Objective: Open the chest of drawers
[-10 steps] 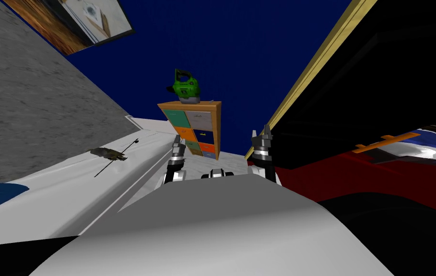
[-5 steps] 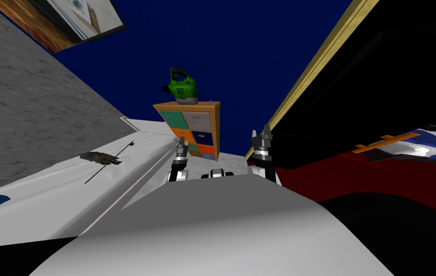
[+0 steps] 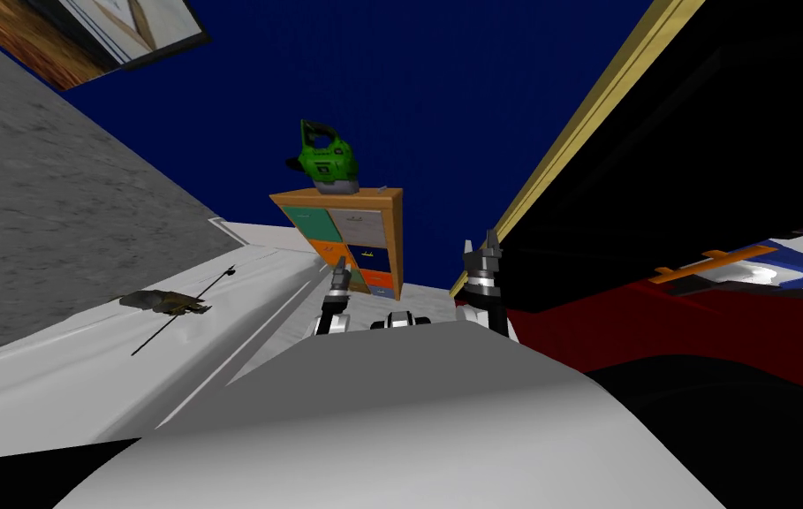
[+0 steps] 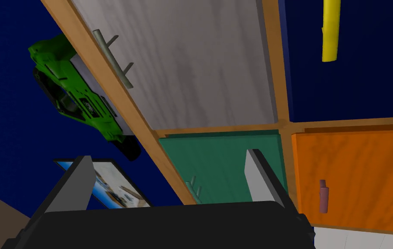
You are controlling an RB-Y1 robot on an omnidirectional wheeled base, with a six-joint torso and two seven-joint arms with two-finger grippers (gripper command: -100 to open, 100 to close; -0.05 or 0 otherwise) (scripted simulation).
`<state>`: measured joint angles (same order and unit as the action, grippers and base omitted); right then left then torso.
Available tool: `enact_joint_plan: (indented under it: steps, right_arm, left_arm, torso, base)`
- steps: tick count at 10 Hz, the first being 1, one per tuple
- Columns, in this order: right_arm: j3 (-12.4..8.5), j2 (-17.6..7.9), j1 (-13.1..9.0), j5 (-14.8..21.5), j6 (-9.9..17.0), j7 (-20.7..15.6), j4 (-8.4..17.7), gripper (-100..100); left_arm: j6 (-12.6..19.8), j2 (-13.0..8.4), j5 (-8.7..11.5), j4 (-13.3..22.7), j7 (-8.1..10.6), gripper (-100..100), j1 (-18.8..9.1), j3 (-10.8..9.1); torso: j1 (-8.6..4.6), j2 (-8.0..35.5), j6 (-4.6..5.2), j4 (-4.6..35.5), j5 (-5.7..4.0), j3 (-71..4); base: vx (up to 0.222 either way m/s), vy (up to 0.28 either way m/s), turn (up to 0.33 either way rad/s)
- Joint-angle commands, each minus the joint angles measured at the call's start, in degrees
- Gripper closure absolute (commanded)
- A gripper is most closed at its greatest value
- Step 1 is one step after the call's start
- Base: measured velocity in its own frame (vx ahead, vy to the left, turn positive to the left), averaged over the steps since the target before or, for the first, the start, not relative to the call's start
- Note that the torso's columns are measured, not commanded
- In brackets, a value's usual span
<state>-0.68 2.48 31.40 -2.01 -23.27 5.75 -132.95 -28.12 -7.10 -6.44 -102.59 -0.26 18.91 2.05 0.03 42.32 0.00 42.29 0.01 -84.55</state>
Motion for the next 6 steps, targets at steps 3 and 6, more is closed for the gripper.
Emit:
enact_joint_plan:
  steps: [3, 6]
  right_arm:
    - [0.0, 0.0, 0.0, 0.0, 0.0, 0.0, 0.0, 0]
    - [0.0, 0.0, 0.0, 0.0, 0.0, 0.0, 0.0, 0]
  left_arm:
    - [0.5, -0.5, -0.6, 6.3, -0.72, -100, -1.9, 0.71]
    - [0.8, -0.2, -0.9, 10.1, -1.2, -100, -3.0, 1.19]
  torso:
    - [-0.04, -0.1, 0.0, 0.0, -0.01, -0.1]
    - [-0.05, 0.0, 0.0, 0.0, -0.02, 0.0]
  base:
    - [0.083, -0.002, -0.053]
    - [0.08, -0.01, -0.043]
